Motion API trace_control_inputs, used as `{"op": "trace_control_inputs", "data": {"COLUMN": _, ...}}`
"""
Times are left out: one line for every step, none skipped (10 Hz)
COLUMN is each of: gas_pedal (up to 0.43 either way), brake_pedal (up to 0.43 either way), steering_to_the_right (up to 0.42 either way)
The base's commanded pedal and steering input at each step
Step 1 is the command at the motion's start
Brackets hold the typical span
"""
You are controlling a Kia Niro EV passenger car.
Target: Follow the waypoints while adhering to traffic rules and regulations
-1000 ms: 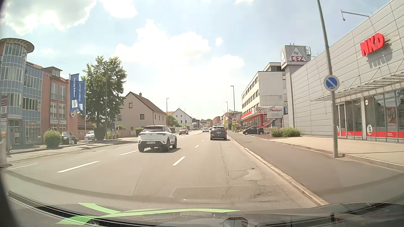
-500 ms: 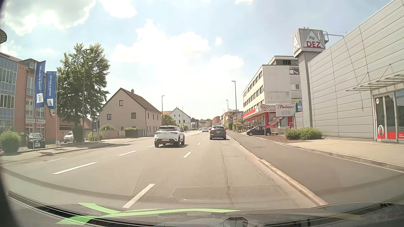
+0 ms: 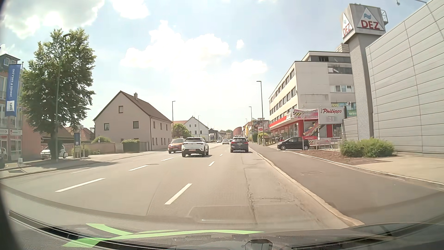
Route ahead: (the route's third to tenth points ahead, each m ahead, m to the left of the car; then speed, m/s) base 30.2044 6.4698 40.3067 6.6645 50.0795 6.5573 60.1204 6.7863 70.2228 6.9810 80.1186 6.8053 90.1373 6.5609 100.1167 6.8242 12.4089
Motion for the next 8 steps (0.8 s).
{"op": "trace_control_inputs", "data": {"gas_pedal": 0.157, "brake_pedal": 0.000, "steering_to_the_right": -0.005}}
{"op": "trace_control_inputs", "data": {"gas_pedal": 0.157, "brake_pedal": 0.000, "steering_to_the_right": -0.005}}
{"op": "trace_control_inputs", "data": {"gas_pedal": 0.157, "brake_pedal": 0.000, "steering_to_the_right": -0.005}}
{"op": "trace_control_inputs", "data": {"gas_pedal": 0.157, "brake_pedal": 0.000, "steering_to_the_right": -0.005}}
{"op": "trace_control_inputs", "data": {"gas_pedal": 0.157, "brake_pedal": 0.000, "steering_to_the_right": -0.005}}
{"op": "trace_control_inputs", "data": {"gas_pedal": 0.169, "brake_pedal": 0.000, "steering_to_the_right": -0.005}}
{"op": "trace_control_inputs", "data": {"gas_pedal": 0.169, "brake_pedal": 0.000, "steering_to_the_right": -0.005}}
{"op": "trace_control_inputs", "data": {"gas_pedal": 0.169, "brake_pedal": 0.000, "steering_to_the_right": -0.005}}
